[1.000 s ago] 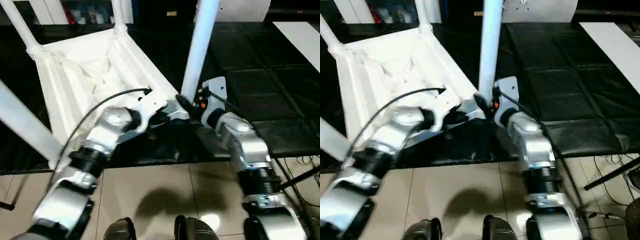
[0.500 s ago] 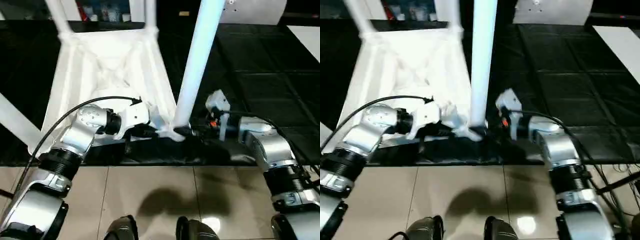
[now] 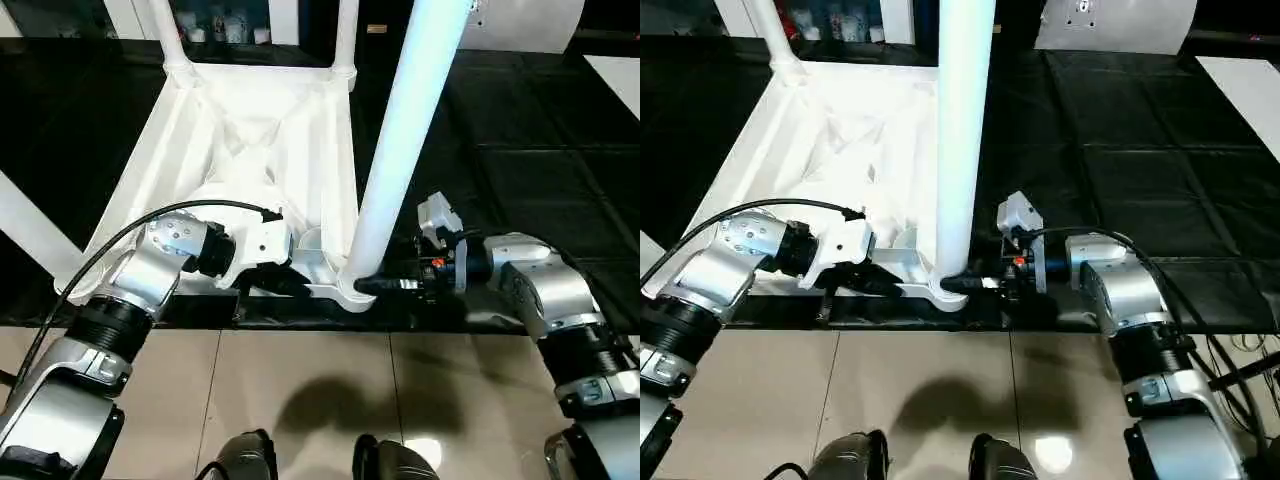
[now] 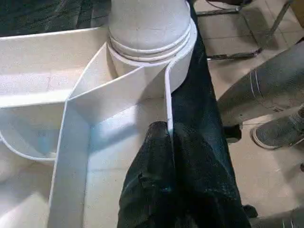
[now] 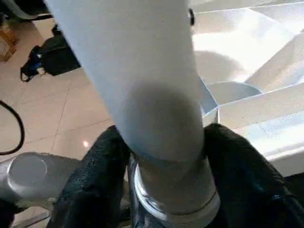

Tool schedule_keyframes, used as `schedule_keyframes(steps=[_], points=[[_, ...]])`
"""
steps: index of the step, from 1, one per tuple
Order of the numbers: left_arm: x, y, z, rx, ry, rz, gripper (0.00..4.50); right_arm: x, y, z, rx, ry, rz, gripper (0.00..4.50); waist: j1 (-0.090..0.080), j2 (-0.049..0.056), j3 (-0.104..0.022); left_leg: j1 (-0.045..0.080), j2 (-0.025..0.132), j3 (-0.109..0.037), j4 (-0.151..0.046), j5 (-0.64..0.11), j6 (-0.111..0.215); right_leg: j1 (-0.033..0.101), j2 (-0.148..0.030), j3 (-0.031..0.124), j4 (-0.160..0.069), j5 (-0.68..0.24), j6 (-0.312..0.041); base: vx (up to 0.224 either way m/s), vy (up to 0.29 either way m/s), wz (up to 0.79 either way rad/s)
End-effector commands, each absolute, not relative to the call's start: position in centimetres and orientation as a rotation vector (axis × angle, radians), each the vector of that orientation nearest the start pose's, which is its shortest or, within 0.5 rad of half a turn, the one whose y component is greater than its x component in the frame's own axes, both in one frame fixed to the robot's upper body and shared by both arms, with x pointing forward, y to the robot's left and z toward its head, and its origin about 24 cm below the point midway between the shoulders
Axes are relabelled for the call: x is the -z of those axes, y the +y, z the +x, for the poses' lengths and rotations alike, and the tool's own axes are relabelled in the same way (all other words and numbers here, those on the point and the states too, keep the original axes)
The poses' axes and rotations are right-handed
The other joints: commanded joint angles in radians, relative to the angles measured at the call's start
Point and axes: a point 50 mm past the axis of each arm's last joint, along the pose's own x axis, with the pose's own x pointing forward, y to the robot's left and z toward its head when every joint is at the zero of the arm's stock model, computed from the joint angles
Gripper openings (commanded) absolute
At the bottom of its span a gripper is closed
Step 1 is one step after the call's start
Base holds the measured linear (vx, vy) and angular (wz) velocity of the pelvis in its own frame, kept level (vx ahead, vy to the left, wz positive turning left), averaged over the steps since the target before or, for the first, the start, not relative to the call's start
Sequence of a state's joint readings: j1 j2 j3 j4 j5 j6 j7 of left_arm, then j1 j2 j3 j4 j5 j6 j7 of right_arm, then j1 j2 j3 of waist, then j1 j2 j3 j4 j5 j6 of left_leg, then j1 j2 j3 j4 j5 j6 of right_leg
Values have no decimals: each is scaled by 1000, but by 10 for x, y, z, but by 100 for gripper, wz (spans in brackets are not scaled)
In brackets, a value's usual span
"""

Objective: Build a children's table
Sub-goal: Rotate leg to tighten

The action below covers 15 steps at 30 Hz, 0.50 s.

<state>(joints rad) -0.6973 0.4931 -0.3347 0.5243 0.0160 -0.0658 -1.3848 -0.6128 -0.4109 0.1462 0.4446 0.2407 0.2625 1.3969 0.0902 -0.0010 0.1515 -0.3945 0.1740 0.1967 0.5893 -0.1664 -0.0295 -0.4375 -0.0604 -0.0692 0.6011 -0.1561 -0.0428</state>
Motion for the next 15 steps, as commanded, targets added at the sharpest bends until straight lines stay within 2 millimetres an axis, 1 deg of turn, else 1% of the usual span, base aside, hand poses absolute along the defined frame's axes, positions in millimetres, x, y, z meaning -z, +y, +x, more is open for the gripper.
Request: schedule_keyframes(steps=[1, 3, 6, 10, 11, 13, 14, 15], points=[[-103, 134, 319, 1596, 289, 727, 0, -104, -145, 317, -1483, 272, -110, 235, -6, -6, -90, 24, 63, -24, -59, -107, 112, 68, -92, 59, -58, -177, -246, 0, 0, 0], [-103, 134, 319, 1596, 290, 728, 0, -104, -145, 316, -1491, 273, -108, 225, -5, -6, -91, 26, 63, -23, -58, -101, 112, 67, -91, 59, -57, -171, -246, 0, 0, 0], [-103, 135, 319, 1593, 290, 730, 0, -104, -145, 316, -1503, 278, -102, 205, -4, -7, -91, 25, 63, -23, -58, -100, 115, 68, -92, 59, -57, -165, -249, 0, 0, 0], [-103, 135, 321, 1577, 294, 722, 0, -102, -143, 312, -1519, 293, -81, 200, -4, -6, -89, 24, 63, -24, -59, -107, 111, 68, -91, 58, -59, -178, -245, 0, 0, 0], [-103, 134, 322, 1554, 297, 710, 0, -100, -140, 310, -1515, 298, -64, 199, -4, -4, -89, 25, 63, -24, -59, -107, 109, 68, -91, 58, -59, -179, -244, 0, 0, 0], [-103, 134, 324, 1534, 304, 700, 0, -99, -137, 310, -1501, 293, -58, 198, -3, -4, -89, 26, 64, -24, -60, -106, 109, 67, -90, 58, -59, -175, -244, 0, 0, 0], [-103, 132, 326, 1496, 310, 681, 0, -98, -133, 311, -1453, 283, -43, 198, -3, -4, -88, 26, 64, -24, -60, -107, 106, 66, -90, 59, -58, -177, -243, 0, 0, 0], [-104, 127, 331, 1450, 307, 646, 0, -95, -126, 315, -1371, 268, -32, 198, -5, -5, -85, 25, 64, -24, -62, -121, 98, 66, -92, 59, -63, -206, -240, 0, 0, 0]])
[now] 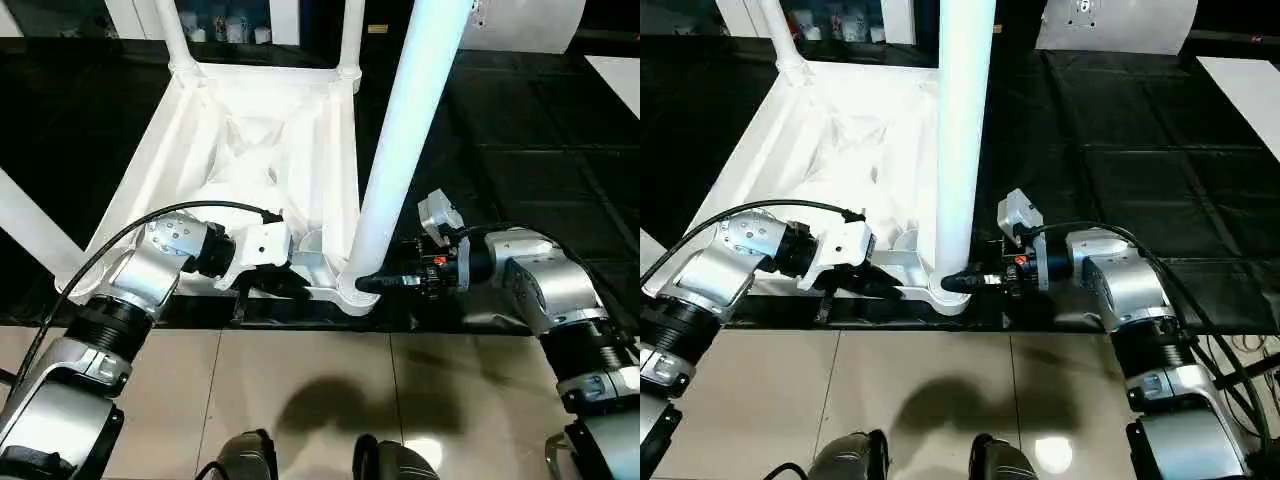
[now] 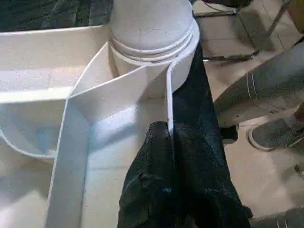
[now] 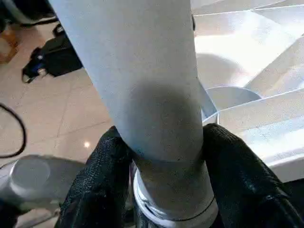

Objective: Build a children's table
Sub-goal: Rotate leg to tighten

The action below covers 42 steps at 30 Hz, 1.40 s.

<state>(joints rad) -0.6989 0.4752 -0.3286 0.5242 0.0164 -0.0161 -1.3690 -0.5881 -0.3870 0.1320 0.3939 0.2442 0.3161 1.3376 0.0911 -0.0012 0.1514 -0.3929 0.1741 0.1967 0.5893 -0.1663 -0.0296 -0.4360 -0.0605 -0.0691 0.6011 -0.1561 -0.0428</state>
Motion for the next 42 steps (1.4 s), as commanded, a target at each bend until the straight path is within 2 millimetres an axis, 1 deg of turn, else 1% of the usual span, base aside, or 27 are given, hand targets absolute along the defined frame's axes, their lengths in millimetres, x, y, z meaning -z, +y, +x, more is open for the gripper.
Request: schedule_keyframes(steps=[1, 2, 3, 4, 5, 6, 7, 8, 9, 10, 11, 12, 13, 14, 16, 18, 21, 22, 25, 27, 31, 32, 33, 34, 37, 38, 42], points=[[-106, 121, 335, 1403, 302, 601, 0, -92, -117, 319, -1274, 259, -15, 198, -7, -3, -83, 24, 64, -25, -63, -128, 87, 62, -92, 59, -63, -224, -239, 0, 0, 0], [-108, 113, 339, 1349, 294, 561, 0, -89, -109, 322, -1189, 250, 14, 198, -15, -5, -78, 26, 61, -27, -67, -171, 61, 59, -94, 59, -75, -307, -222, 0, 0, 0], [-109, 111, 341, 1331, 291, 550, 0, -89, -106, 323, -1170, 250, 26, 198, -18, -9, -76, 27, 55, -32, -68, -198, 33, 64, -99, 56, -84, -406, -191, 0, 0, 0], [-110, 104, 345, 1285, 283, 525, 0, -89, -97, 323, -1125, 242, 49, 198, -21, -9, -76, 25, 53, -35, -69, -200, 25, 67, -102, 55, -88, -438, -177, 0, 0, 0], [-111, 99, 347, 1252, 276, 507, 0, -88, -91, 324, -1081, 242, 61, 198, -27, -8, -73, 26, 53, -35, -73, -206, 17, 63, -98, 56, -94, -470, -152, 0, 0, 0], [-111, 95, 349, 1230, 272, 496, 0, -88, -86, 325, -1052, 244, 69, 198, -31, -9, -74, 27, 53, -36, -73, -208, 15, 62, -96, 56, -94, -469, -149, 0, 0, 0], [-111, 90, 351, 1199, 268, 482, 0, -87, -80, 325, -1010, 249, 79, 198, -42, -9, -78, 21, 51, -36, -73, -196, 19, 66, -95, 56, -90, -434, -149, 0, 0, 0], [-111, 85, 353, 1169, 263, 467, 0, -87, -75, 327, -961, 254, 83, 198, -45, -6, -79, 21, 50, -36, -72, -194, 22, 65, -95, 56, -91, -421, -151, 0, 0, 0], [-111, 85, 353, 1169, 263, 467, 0, -87, -75, 327, -961, 254, 83, 198, -52, -9, -79, 19, 48, -35, -72, -189, 28, 65, -93, 56, -90, -399, -156, 0, 0, 0], [-111, 83, 354, 1151, 262, 458, 0, -86, -72, 327, -931, 257, 84, 198, -53, -10, -80, 18, 46, -35, -71, -185, 32, 68, -93, 55, -91, -392, -156, 0, 0, 0], [-112, 79, 356, 1115, 258, 443, 0, -86, -67, 329, -883, 261, 87, 198, -54, -6, -82, 21, 46, -32, -69, -175, 41, 65, -91, 58, -89, -371, -162, 0, 0, 0], [-115, 67, 360, 1028, 238, 401, 0, -86, -56, 333, -752, 269, 126, 198, -57, -6, -81, 22, 46, -29, -68, -174, 43, 62, -89, 58, -92, -363, -168, 0, 0, 0], [-115, 67, 360, 1028, 238, 401, 0, -86, -56, 333, -752, 269, 126, 198, -58, -5, -80, 23, 46, -29, -69, -175, 39, 59, -88, 58, -92, -367, -170, 0, 0, 0], [-117, 58, 361, 993, 229, 367, 0, -86, -48, 335, -664, 278, 147, 198, -56, -6, -85, 26, 45, -30, -69, -170, 35, 62, -89, 56, -91, -365, -169, 0, 0, 0], [-119, 54, 360, 999, 223, 361, 0, -88, -45, 335, -651, 254, 166, 198, -56, -4, -85, 25, 46, -31, -71, -162, 37, 64, -88, 57, -90, -339, -173, 0, 0, 0], [-119, 53, 360, 1000, 223, 366, 0, -90, -45, 335, -651, 240, 184, 253, -54, -2, -90, 24, 47, -29, -70, -137, 59, 68, -86, 59, -82, -246, -189, 0, 0, 0], [-119, 59, 358, 1015, 220, 386, 0, -93, -53, 335, -667, 213, 208, 269, -53, -3, -93, 21, 46, -27, -67, -115, 86, 74, -88, 59, -77, -185, -208, 0, 0, 0], [-118, 62, 358, 1021, 216, 392, 0, -94, -56, 335, -661, 203, 198, 295, -52, -2, -95, 20, 46, -27, -66, -107, 89, 76, -88, 59, -74, -171, -211, 0, 0, 0], [-117, 68, 356, 1035, 214, 409, 0, -96, -65, 335, -674, 168, 154, 314, -52, -3, -96, 18, 46, -26, -65, -94, 102, 78, -88, 58, -71, -138, -221, 0, 0, 0], [-113, 77, 353, 1076, 222, 446, 0, -96, -78, 335, -714, 150, 105, 318, -51, -2, -98, 18, 47, -28, -64, -86, 111, 81, -87, 57, -67, -114, -229, 0, 0, 0], [-111, 90, 349, 1146, 221, 495, 0, -98, -99, 335, -787, 144, 35, 358, -51, 0, -97, 19, 48, -26, -63, -95, 120, 80, -86, 57, -68, -111, -238, 0, 0, 0], [-110, 96, 345, 1202, 213, 525, 0, -101, -109, 335, -833, 144, -6, 362, -49, 0, -98, 20, 49, -26, -62, -97, 118, 80, -87, 57, -68, -119, -239, 0, 0, 0], [-110, 96, 345, 1202, 213, 525, 0, -101, -109, 335, -833, 144, -6, 372, -48, -1, -98, 21, 49, -27, -63, -99, 115, 81, -86, 57, -68, -124, -235, 0, 0, 0], [-109, 99, 339, 1276, 200, 551, 0, -102, -119, 334, -892, 155, -56, 385, -46, -1, -97, 23, 51, -26, -63, -107, 114, 79, -88, 58, -69, -135, -236, 0, 0, 0], [-108, 103, 335, 1332, 212, 575, 0, -103, -126, 333, -948, 164, -88, 385, -38, 0, -97, 27, 56, -23, -62, -106, 111, 74, -86, 59, -66, -131, -243, 0, 0, 0], [-106, 106, 332, 1379, 227, 602, 0, -104, -131, 332, -995, 170, -105, 385, -29, 1, -97, 29, 59, -23, -62, -111, 110, 72, -88, 59, -65, -142, -243, 0, 0, 0], [-101, 114, 322, 1487, 261, 656, 0, -107, -139, 327, -1140, 181, -113, 385, -12, 1, -99, 27, 64, -22, -59, -98, 109, 72, -88, 59, -56, -120, -251, 0, 0, 0]])
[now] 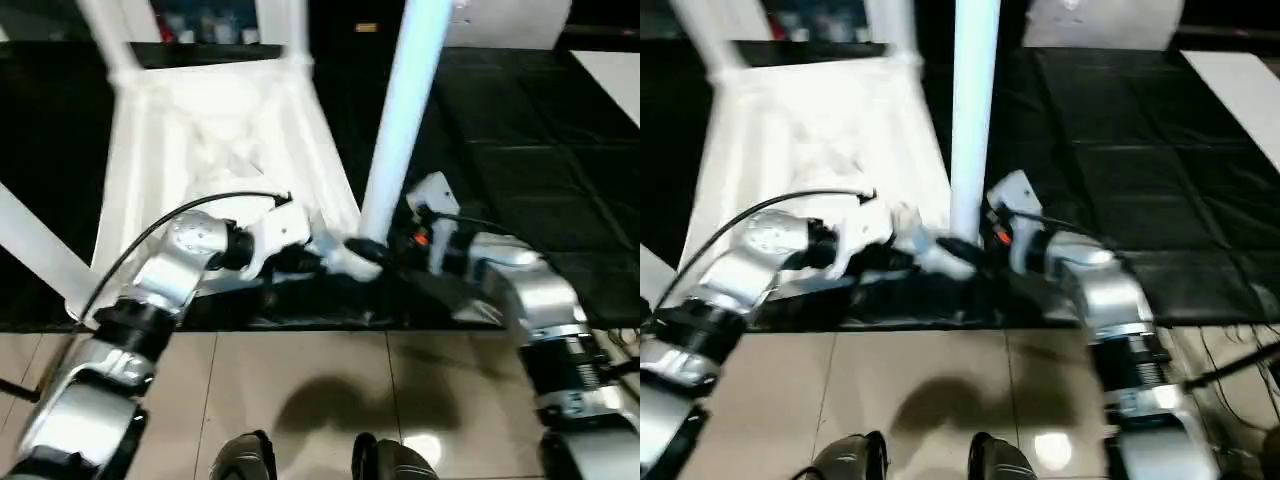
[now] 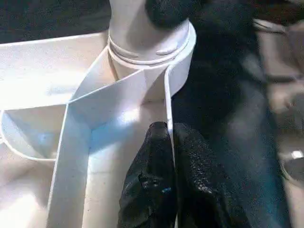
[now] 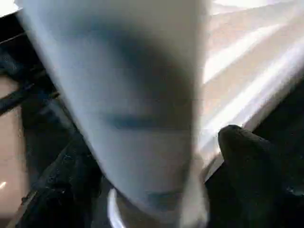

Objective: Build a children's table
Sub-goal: Rotate leg to tighten

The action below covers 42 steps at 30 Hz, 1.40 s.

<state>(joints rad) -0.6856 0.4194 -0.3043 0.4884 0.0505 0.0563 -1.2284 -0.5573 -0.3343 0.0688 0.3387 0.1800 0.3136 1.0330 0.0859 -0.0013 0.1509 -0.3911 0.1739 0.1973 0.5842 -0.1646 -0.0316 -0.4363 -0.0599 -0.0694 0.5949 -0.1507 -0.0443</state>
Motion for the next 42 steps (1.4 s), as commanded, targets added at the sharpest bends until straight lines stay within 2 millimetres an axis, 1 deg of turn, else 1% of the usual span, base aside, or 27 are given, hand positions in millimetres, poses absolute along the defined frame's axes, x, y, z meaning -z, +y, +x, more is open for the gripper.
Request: schedule_keyframes(steps=[1, 4, 5, 7, 9, 10, 12, 14, 17, 18, 19, 20, 21, 23, 24, 29, 32, 33, 34, 35, 36, 37, 38, 39, 40, 41, 42], points=[[-101, 114, 321, 1495, 264, 658, 0, -107, -140, 326, -1154, 183, -112, 385, -5, 1, -98, 26, 64, -22, -53, -100, 113, 71, -88, 59, -49, -120, -253, 0, 0, 0], [-99, 117, 317, 1547, 280, 678, 0, -106, -140, 322, -1247, 205, -118, 385, 0, -1, -98, 25, 64, -23, -53, -111, 109, 70, -92, 58, -51, -144, -254, 0, 0, 0], [-98, 118, 316, 1558, 283, 683, 0, -105, -140, 321, -1269, 211, -116, 371, 2, -2, -97, 25, 64, -23, -53, -118, 106, 70, -92, 58, -52, -159, -251, 0, 0, 0], [-98, 119, 315, 1570, 290, 689, 0, -104, -139, 319, -1315, 231, -97, 371, 2, -2, -96, 25, 64, -23, -54, -127, 101, 70, -92, 59, -55, -179, -244, 0, 0, 0], [-98, 120, 314, 1585, 295, 689, 0, -104, -139, 318, -1344, 242, -87, 342, 1, -3, -96, 23, 63, -24, -54, -129, 96, 70, -93, 58, -57, -202, -236, 0, 0, 0], [-98, 121, 312, 1600, 300, 688, 0, -102, -140, 317, -1372, 258, -74, 342, 1, -6, -96, 23, 63, -24, -54, -131, 94, 70, -94, 58, -57, -207, -235, 0, 0, 0], [-98, 121, 311, 1609, 301, 687, 0, -101, -140, 316, -1408, 274, -70, 334, 1, -7, -97, 22, 63, -23, -52, -119, 100, 70, -93, 58, -55, -204, -234, 0, 0, 0], [-98, 122, 311, 1610, 299, 690, 0, -101, -141, 316, -1426, 283, -72, 313, 2, -9, -98, 23, 63, -23, -52, -105, 105, 69, -91, 58, -54, -191, -234, 0, 0, 0], [-98, 123, 312, 1599, 306, 692, 0, -101, -143, 314, -1450, 295, -76, 295, 1, -10, -99, 21, 62, -23, -50, -89, 115, 70, -90, 57, -50, -168, -238, 0, 0, 0], [-97, 123, 312, 1599, 306, 692, 0, -101, -143, 314, -1452, 295, -76, 280, 2, -10, -99, 20, 61, -23, -50, -94, 118, 70, -91, 57, -52, -177, -237, 0, 0, 0], [-97, 124, 312, 1595, 311, 691, 0, -101, -143, 314, -1459, 299, -77, 280, 2, -9, -98, 20, 61, -23, -50, -93, 117, 70, -91, 57, -52, -180, -235, 0, 0, 0], [-97, 125, 313, 1583, 315, 686, 0, -101, -143, 313, -1467, 302, -78, 258, 2, -8, -97, 20, 61, -24, -50, -96, 116, 69, -91, 56, -53, -189, -233, 0, 0, 0], [-97, 125, 313, 1579, 315, 685, 0, -101, -143, 313, -1468, 302, -78, 249, 1, -9, -98, 21, 62, -24, -51, -98, 114, 69, -91, 56, -54, -196, -230, 0, 0, 0], [-96, 125, 313, 1575, 317, 683, 0, -101, -143, 313, -1472, 304, -77, 243, 1, -9, -97, 21, 61, -24, -51, -98, 112, 68, -90, 56, -54, -200, -230, 0, 0, 0], [-96, 125, 313, 1572, 319, 682, 0, -101, -143, 312, -1475, 305, -75, 230, 2, -9, -98, 21, 61, -24, -50, -98, 111, 69, -91, 57, -54, -201, -230, 0, 0, 0], [-95, 125, 314, 1561, 327, 680, 0, -99, -140, 311, -1485, 308, -59, 219, 1, -9, -97, 21, 61, -24, -51, -102, 110, 69, -90, 56, -55, -208, -227, 0, 0, 0], [-97, 123, 318, 1527, 322, 657, 0, -96, -135, 315, -1386, 296, -29, 219, 0, -7, -96, 20, 61, -25, -51, -102, 108, 69, -91, 56, -55, -209, -227, 0, 0, 0], [-97, 123, 318, 1527, 322, 657, 0, -96, -135, 315, -1386, 296, -29, 218, -1, -8, -94, 21, 61, -25, -52, -112, 101, 68, -91, 56, -58, -226, -224, 0, 0, 0], [-98, 121, 319, 1509, 318, 643, 0, -95, -132, 317, -1334, 289, -27, 217, -3, -8, -93, 20, 60, -25, -53, -122, 97, 68, -91, 56, -60, -242, -221, 0, 0, 0], [-100, 117, 324, 1453, 306, 621, 0, -92, -126, 322, -1220, 275, -14, 217, -3, -4, -89, 21, 59, -27, -54, -140, 85, 65, -93, 56, -65, -281, -212, 0, 0, 0], [-100, 117, 324, 1453, 306, 621, 0, -92, -126, 322, -1220, 275, -14, 217, -7, -5, -85, 22, 60, -25, -57, -153, 76, 62, -91, 58, -69, -305, -204, 0, 0, 0], [-100, 117, 324, 1453, 306, 621, 0, -92, -126, 322, -1220, 275, -14, 215, -9, -8, -85, 25, 55, -30, -57, -177, 58, 65, -94, 55, -76, -370, -183, 0, 0, 0], [-102, 114, 327, 1415, 300, 606, 0, -90, -123, 325, -1146, 268, -6, 214, -10, -9, -85, 23, 55, -31, -59, -178, 49, 67, -95, 56, -76, -395, -170, 0, 0, 0], [-104, 106, 333, 1344, 289, 567, 0, -86, -114, 327, -1041, 271, 17, 213, -15, -2, -81, 25, 58, -31, -62, -186, 38, 61, -92, 57, -77, -398, -168, 0, 0, 0], [-104, 106, 333, 1344, 289, 567, 0, -86, -114, 327, -1041, 271, 17, 213, -17, -4, -78, 27, 57, -31, -64, -200, 34, 56, -88, 57, -83, -413, -164, 0, 0, 0], [-104, 106, 333, 1344, 289, 567, 0, -86, -114, 327, -1041, 271, 17, 213, -23, -8, -83, 26, 52, -35, -63, -214, 25, 64, -94, 55, -82, -433, -159, 0, 0, 0], [-107, 93, 341, 1245, 274, 509, 0, -80, -101, 326, -902, 286, 50, 213, -29, -9, -82, 21, 52, -36, -65, -200, 23, 67, -93, 56, -81, -424, -152, 0, 0, 0]])
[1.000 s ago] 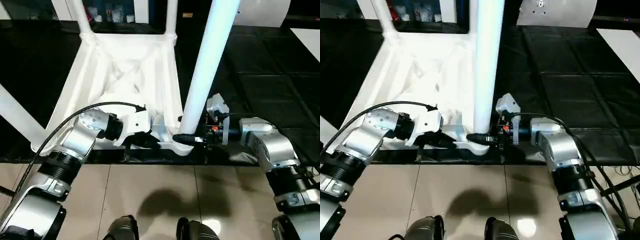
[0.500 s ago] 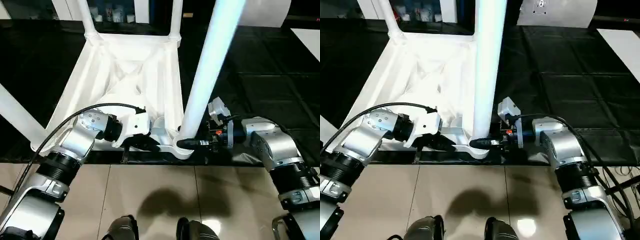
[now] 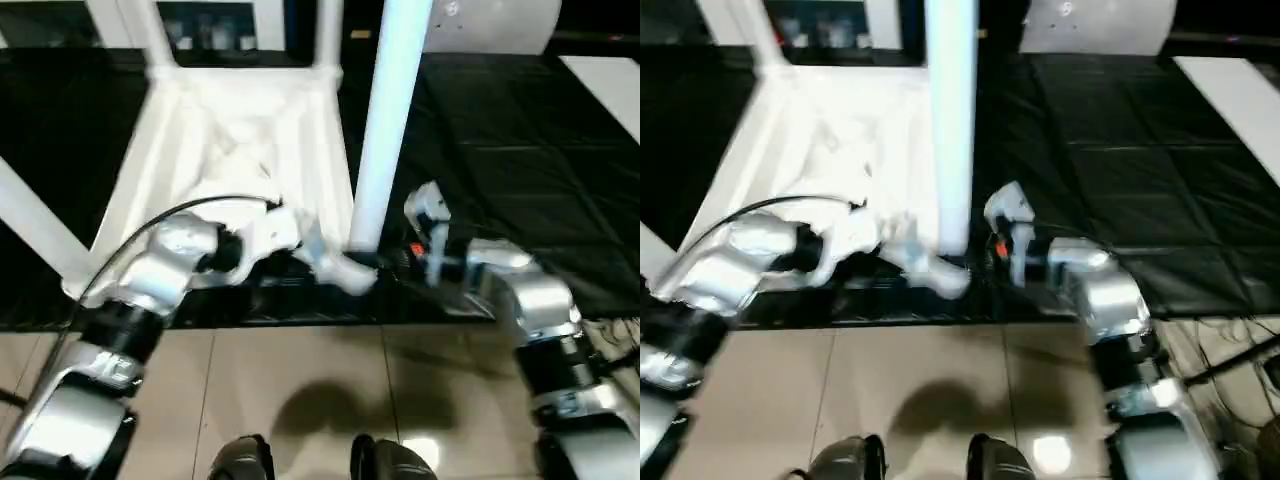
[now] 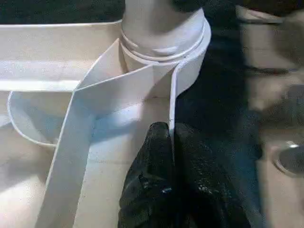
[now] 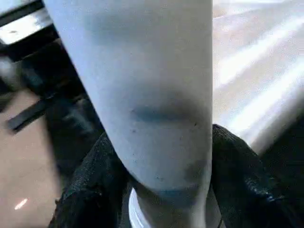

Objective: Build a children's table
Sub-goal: Rotate leg to tighten

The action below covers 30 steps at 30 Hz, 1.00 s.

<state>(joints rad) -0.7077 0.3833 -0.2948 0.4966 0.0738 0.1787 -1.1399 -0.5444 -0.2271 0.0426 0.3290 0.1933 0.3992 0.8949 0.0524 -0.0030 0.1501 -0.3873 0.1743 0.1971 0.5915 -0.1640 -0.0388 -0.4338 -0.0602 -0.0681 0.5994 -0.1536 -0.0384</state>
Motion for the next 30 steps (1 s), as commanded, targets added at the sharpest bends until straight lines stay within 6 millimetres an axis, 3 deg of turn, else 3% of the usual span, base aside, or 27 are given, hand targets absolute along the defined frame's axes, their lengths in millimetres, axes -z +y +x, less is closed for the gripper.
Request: schedule_keyframes(steps=[1, 5, 8, 10, 11, 15, 16, 18, 21, 24, 27, 30], points=[[-107, 92, 342, 1239, 273, 506, 0, -80, -100, 326, -894, 287, 52, 211, 0, -9, -80, 17, 51, -33, -73, -195, 28, 61, -88, 56, -86, -413, -156, 0, 0, 0], [-113, 65, 354, 1096, 239, 418, 0, -79, -77, 331, -686, 266, 134, 209, -13, -9, -85, 18, 43, -32, -67, -190, 35, 61, -91, 54, -91, -407, -158, 0, 0, 0], [-116, 57, 356, 1061, 224, 392, 0, -81, -70, 334, -612, 255, 184, 209, -13, -8, -87, 18, 42, -31, -67, -169, 49, 61, -89, 54, -90, -370, -158, 0, 0, 0], [-119, 42, 357, 1035, 202, 351, 0, -86, -50, 338, -517, 217, 278, 209, -14, 2, -89, 19, 44, -30, -68, -155, 59, 60, -86, 56, -85, -305, -176, 0, 0, 0], [-118, 40, 356, 1036, 199, 348, 0, -89, -45, 337, -536, 193, 269, 265, -17, -1, -90, 16, 45, -28, -67, -147, 60, 62, -87, 56, -81, -266, -189, 0, 0, 0], [-115, 42, 355, 1025, 211, 374, 0, -93, -41, 333, -556, 158, 236, 301, -14, 0, -94, 16, 44, -27, -67, -106, 103, 71, -84, 55, -72, -160, -212, 0, 0, 0], [-113, 45, 355, 1024, 217, 393, 0, -92, -47, 333, -536, 160, 244, 325, -13, 1, -94, 16, 45, -27, -67, -101, 107, 71, -83, 55, -71, -146, -218, 0, 0, 0], [-111, 51, 355, 1034, 214, 424, 0, -91, -59, 332, -523, 148, 224, 329, -13, -2, -92, 16, 45, -26, -68, -105, 118, 71, -84, 55, -72, -142, -224, 0, 0, 0], [-109, 54, 354, 1050, 209, 451, 0, -90, -69, 332, -508, 134, 199, 363, -12, 0, -90, 17, 47, -27, -70, -131, 105, 71, -86, 55, -77, -195, -208, 0, 0, 0], [-105, 63, 353, 1071, 217, 470, 0, -84, -91, 330, -476, 120, 108, 396, -14, -3, -92, 17, 47, -27, -70, -132, 97, 72, -85, 56, -76, -194, -203, 0, 0, 0], [-101, 79, 350, 1139, 217, 535, 0, -81, -123, 315, -557, 117, 140, 417, -6, -4, -90, 18, 47, -25, -68, -146, 112, 74, -86, 59, -82, -211, -186, 0, 0, 0], [-97, 88, 346, 1215, 207, 580, 0, -82, -140, 301, -652, 113, 132, 447, -1, -6, -93, 14, 48, -26, -67, -131, 126, 78, -85, 57, -77, -181, -187, 0, 0, 0]])
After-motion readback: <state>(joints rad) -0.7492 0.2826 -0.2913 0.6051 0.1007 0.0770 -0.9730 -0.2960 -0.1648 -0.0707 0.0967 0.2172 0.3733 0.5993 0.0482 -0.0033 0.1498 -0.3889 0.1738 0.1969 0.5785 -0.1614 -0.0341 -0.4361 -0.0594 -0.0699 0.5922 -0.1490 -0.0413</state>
